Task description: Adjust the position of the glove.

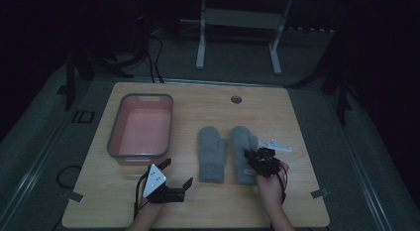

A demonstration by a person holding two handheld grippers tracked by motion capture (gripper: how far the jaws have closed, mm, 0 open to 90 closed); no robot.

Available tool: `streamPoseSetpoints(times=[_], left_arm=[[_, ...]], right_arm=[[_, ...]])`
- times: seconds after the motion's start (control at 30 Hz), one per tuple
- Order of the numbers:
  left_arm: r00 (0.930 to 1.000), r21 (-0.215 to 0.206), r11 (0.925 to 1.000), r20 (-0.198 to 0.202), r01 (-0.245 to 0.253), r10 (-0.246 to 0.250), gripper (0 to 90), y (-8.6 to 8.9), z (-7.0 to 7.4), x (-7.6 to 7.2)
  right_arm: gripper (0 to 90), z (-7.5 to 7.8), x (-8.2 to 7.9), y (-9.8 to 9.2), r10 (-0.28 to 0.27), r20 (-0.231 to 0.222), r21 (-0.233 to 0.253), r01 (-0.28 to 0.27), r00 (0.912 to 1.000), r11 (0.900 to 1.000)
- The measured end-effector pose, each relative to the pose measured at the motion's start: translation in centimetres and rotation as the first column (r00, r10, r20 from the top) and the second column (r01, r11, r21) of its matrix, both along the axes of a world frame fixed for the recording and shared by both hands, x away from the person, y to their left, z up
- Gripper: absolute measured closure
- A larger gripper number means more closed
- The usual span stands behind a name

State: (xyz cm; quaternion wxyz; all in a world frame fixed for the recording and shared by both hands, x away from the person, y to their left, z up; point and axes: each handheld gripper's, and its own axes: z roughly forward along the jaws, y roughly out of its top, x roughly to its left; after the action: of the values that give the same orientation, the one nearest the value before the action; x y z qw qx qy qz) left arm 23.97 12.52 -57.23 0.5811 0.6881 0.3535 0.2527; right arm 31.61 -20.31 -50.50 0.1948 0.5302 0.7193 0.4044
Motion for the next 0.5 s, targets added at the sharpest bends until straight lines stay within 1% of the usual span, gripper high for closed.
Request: streamPoseSetpoints(times=[0.1,0.2,0.27,0.4,0.5], left_arm=[[1.0000,0.000,1.0000,-0.001,0.001,-0.001,0.8,0.0,0.0,0.0],[1.0000,0.000,1.0000,-0.001,0.002,-0.002,0.8,0.0,0.0,0.0],[1.0000,-0.003,1.0000,0.001,0.003,-0.003,0.8,0.0,0.0,0.0],[1.0000,0.001,1.0000,0.001,0.005,-0.005,0.8,0.0,0.0,0.0],[1.0000,-0.002,1.0000,0.000,0.004,-0.004,0.8,0.0,0.0,0.0]], right_arm=[[82.3,0.6,0.1,1.2,0.004,0.004,0.020,-0.004,1.0000,1.000],[82.3,1.1,0.3,2.8,0.015,0.003,0.022,-0.015,0.9999,1.000],[82.2,1.4,0.4,3.9,0.022,0.010,0.018,-0.022,0.9997,1.000],[82.2,1.5,0.7,6.1,0.050,0.013,0.032,-0.051,0.9987,0.998],[82.1,1.2,1.0,7.4,0.055,0.002,0.045,-0.055,0.9985,0.998]])
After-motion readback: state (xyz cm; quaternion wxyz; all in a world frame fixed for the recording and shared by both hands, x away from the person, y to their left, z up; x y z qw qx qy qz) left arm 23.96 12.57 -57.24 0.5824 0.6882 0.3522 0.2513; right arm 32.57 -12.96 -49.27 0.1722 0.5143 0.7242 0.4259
